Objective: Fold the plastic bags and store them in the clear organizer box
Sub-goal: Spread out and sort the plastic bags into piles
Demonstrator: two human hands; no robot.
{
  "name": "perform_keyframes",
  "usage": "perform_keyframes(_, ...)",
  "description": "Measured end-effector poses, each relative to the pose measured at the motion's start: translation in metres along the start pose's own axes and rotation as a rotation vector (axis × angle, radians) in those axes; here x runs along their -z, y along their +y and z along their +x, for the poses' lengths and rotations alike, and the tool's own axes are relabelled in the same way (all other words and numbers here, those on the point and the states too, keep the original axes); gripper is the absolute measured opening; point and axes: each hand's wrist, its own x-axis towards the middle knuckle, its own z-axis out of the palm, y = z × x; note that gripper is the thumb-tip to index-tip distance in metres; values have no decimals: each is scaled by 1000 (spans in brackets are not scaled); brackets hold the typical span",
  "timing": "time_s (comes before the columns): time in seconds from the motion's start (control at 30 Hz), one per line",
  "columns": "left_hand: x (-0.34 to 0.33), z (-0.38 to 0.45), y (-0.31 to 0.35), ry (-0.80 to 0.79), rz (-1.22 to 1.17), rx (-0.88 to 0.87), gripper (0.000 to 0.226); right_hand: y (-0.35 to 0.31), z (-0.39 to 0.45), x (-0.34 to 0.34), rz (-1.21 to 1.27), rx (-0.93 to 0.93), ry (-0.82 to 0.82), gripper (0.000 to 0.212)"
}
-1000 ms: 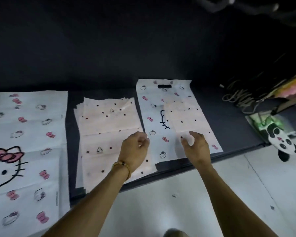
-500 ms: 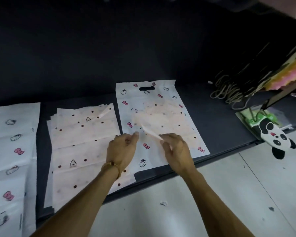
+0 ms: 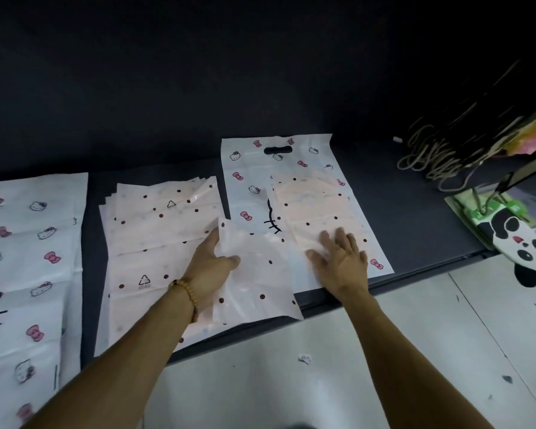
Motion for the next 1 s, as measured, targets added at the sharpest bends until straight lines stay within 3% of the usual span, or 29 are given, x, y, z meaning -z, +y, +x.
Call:
perform_keyframes(0.13,7,-4,0,-51,-63,24,67,-4,1,7,145,18,175,20)
perform_keyframes(0.23,11,-8,2,-78,-115,43,60,-12,-1,30,448,-31,119,27)
perform_keyframes(0.3,12,-10,3,-74,-135,54,59,-24,-14,47,556,44,121,35)
perform_keyframes(0.4,9,-10,0,26,-198,100,57,-56,-45,56,743,235,-18,37)
perform_keyframes(0.5,6,-16,-1,41,-411,185,24,-87,-74,44,604,416,-155,29)
perform_keyframes(0.6,8,-21,-1,-64,-497,221,59,-104,-87,33,411,538,-256,25)
perform_keyframes(0.67,6,-21,-5,30,-463,191,40,-105,-89,29,347,555,-314,28)
perform_keyframes(0.73,6,-19,-9,196,-380,158,14,-102,-86,30,461,476,-371,32)
perform_keyframes(0.8,11,-19,-14,247,-267,134,33,-93,-74,31,640,320,-289,27)
perform_keyframes(0.9,21,-20,-15,208,-241,134,40,-59,-37,25,333,96,3,58)
perform_keyframes(0.97,24,-20,-15,175,-252,139,42,-37,-20,19,165,-50,6,72)
perform_keyframes(1.0,25,-20,-15,170,-260,135,45,-28,-17,14,112,-65,-16,69)
